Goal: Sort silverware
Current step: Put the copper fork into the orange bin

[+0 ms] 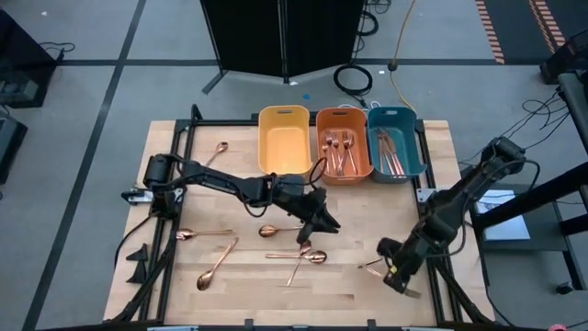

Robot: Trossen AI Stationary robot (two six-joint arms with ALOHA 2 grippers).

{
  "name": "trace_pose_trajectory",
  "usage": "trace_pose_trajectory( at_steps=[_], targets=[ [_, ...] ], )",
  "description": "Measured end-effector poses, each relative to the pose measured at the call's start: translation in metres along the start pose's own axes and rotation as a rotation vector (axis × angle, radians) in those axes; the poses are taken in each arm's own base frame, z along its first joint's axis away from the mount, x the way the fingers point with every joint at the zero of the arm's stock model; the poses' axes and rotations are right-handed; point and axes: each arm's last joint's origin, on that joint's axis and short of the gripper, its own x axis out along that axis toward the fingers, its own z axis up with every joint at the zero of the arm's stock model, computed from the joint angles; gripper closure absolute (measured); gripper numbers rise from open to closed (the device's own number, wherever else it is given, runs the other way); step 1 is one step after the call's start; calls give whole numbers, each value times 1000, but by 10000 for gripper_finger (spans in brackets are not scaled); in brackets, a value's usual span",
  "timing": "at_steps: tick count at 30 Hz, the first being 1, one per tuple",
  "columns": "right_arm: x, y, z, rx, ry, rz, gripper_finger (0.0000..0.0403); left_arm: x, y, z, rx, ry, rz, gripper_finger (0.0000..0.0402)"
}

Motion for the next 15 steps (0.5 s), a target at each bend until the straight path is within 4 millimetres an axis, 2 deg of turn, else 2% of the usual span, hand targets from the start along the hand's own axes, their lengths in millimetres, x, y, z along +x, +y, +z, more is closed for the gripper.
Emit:
trace_pose_trajectory(
  at_steps=[5, 7, 11, 15],
  targets=[
    [-7, -1, 23, -251, -144, -7, 403, -14, 25, 13, -493, -30, -12, 329],
    [-7, -2, 34, -348, -171, -27, 403, -21, 36, 16, -635, -24, -23, 329],
    [-10, -4, 55, -536, -231, -68, 403, -26, 43, 19, -826, 2, -62, 329],
    [-16, -7, 72, -683, -338, -135, 403, -22, 36, 15, -955, 48, -88, 329]
  ],
)
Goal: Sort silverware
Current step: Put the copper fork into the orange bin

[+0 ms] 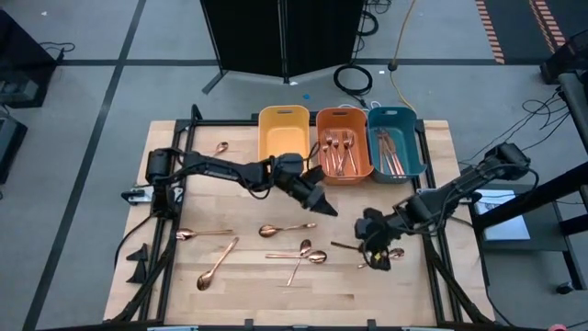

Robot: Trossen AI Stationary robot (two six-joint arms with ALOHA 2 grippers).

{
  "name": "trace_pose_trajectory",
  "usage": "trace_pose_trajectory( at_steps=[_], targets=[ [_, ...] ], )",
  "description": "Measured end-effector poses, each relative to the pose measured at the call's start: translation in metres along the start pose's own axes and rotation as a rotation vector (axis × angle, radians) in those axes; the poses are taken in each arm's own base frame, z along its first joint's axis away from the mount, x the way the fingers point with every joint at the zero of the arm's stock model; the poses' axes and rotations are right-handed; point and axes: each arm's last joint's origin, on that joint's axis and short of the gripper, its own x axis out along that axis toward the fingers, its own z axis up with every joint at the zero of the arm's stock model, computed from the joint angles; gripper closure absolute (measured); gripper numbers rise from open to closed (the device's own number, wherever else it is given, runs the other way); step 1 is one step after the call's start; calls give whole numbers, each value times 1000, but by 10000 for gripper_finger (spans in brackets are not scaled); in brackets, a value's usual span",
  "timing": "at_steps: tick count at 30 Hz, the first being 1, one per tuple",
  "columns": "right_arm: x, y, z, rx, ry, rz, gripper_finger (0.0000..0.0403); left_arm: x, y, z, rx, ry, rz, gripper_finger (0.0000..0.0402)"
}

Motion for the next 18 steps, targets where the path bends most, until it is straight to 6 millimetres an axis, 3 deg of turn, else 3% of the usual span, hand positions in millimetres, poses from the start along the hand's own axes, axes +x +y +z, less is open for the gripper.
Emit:
trace_pose_trajectory(
  at_steps=[10, 18],
  targets=[
    [-4, -11, 28, -332, -208, -27, 403, 14, 9, -26, -126, 34, 152, 329],
    [-5, -22, 36, -334, -239, -58, 403, 19, 8, -35, -144, 52, 170, 329]
  ],
)
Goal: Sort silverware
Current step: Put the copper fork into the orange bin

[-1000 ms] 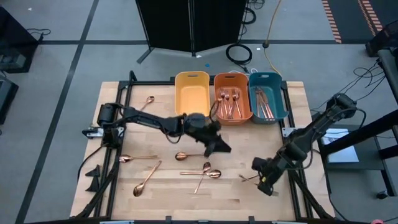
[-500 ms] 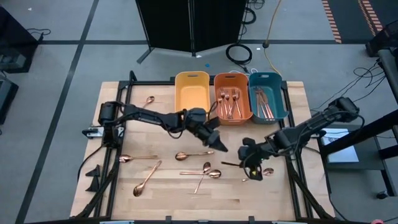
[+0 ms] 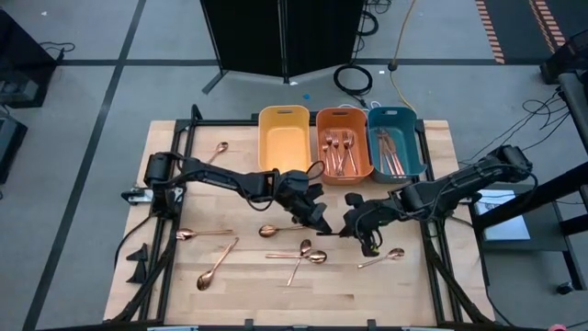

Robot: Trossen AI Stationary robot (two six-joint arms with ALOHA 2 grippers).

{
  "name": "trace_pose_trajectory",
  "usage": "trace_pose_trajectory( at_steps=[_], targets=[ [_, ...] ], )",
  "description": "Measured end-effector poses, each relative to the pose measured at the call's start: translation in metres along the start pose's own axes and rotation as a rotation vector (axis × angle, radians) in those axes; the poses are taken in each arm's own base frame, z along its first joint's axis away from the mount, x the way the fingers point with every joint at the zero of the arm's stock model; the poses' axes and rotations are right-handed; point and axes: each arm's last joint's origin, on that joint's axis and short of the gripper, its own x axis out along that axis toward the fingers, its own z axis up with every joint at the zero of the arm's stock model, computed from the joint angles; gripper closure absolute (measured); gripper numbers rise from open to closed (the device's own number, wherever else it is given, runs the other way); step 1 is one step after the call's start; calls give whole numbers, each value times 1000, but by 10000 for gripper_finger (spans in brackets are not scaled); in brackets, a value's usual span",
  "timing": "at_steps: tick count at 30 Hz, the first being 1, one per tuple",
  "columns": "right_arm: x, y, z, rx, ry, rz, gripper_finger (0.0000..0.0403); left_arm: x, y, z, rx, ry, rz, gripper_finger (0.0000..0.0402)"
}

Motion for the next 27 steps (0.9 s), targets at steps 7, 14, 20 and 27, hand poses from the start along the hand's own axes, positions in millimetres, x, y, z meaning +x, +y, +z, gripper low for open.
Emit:
trace_pose_trajectory(
  at_steps=[7, 14, 20, 27],
  targets=[
    [0, -3, 0, -9, -3, -25, 402, 5, -1, -7, -35, -3, 7, 329],
    [9, -5, 2, -5, 27, -34, 402, 7, -2, -12, -30, 8, 16, 329],
    [18, -3, 18, -60, 59, -33, 402, 8, -1, -13, 0, 11, 21, 331],
    [17, -3, 38, -71, 123, -46, 402, 10, 1, -17, 64, 16, 52, 393]
  ],
)
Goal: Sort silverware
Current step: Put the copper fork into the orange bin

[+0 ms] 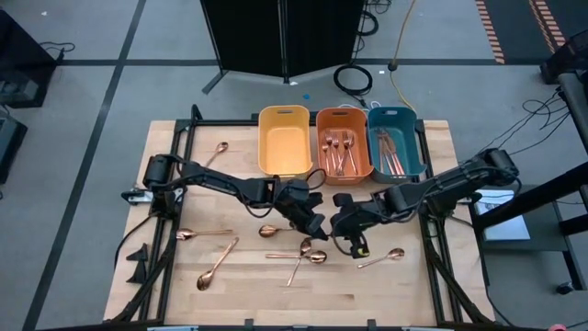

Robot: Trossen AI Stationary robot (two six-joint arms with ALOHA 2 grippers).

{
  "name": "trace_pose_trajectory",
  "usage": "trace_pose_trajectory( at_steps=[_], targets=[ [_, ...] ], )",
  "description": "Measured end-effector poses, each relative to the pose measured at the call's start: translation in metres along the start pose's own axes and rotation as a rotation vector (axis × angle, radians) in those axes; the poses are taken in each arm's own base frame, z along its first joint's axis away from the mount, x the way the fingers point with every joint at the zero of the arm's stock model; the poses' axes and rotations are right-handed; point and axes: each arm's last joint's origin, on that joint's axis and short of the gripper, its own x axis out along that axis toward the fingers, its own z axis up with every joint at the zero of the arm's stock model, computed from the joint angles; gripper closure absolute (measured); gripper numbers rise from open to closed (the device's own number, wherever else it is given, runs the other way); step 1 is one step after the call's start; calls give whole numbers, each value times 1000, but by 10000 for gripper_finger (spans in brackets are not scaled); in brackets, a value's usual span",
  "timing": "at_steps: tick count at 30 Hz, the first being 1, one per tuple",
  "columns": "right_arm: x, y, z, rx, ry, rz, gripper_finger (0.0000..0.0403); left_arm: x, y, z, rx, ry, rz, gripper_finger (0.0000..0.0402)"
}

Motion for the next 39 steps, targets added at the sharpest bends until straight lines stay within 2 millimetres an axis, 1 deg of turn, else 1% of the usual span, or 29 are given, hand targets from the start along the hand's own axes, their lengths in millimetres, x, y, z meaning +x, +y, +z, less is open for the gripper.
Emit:
trace_pose_trajectory(
  at_steps=[5, 8, 12, 16, 18, 21, 24, 27, 31, 35, 37, 39],
  targets=[
    [-7, -1, 8, 3, 19, 1, 402, 0, -1, -1, 37, 1, -2, 398],
    [-11, -1, 10, 5, 26, 0, 387, 0, -2, 0, 58, -10, -4, 399],
    [-18, -2, 15, 3, 19, -10, 339, -3, 1, 6, 68, -54, 17, 400],
    [-29, -3, 18, 6, 80, -15, 280, -8, 3, 15, 101, -100, 19, 401],
    [-41, -4, 22, 30, 126, -22, 257, -12, 5, 22, 112, -146, 32, 401],
    [-64, -7, 26, 139, 209, -123, 238, -20, 5, 36, 130, -230, 13, 401],
    [-90, -8, 28, 234, 288, -193, 236, -31, 1, 52, 167, -318, -61, 401],
    [-116, -5, 30, 319, 314, -233, 242, -45, 5, 71, 162, -422, -61, 401],
    [-148, -3, 28, 419, 228, -278, 249, -72, 19, 102, 98, -652, 25, 401],
    [-171, -3, 22, 538, 106, -340, 254, -96, 17, 126, 9, -865, 85, 401],
    [-180, -4, 19, 585, 57, -368, 254, -99, 15, 137, 0, -946, 119, 402],
    [-186, -5, 17, 609, 19, -388, 254, -96, 14, 148, -11, -968, 142, 402]
  ],
)
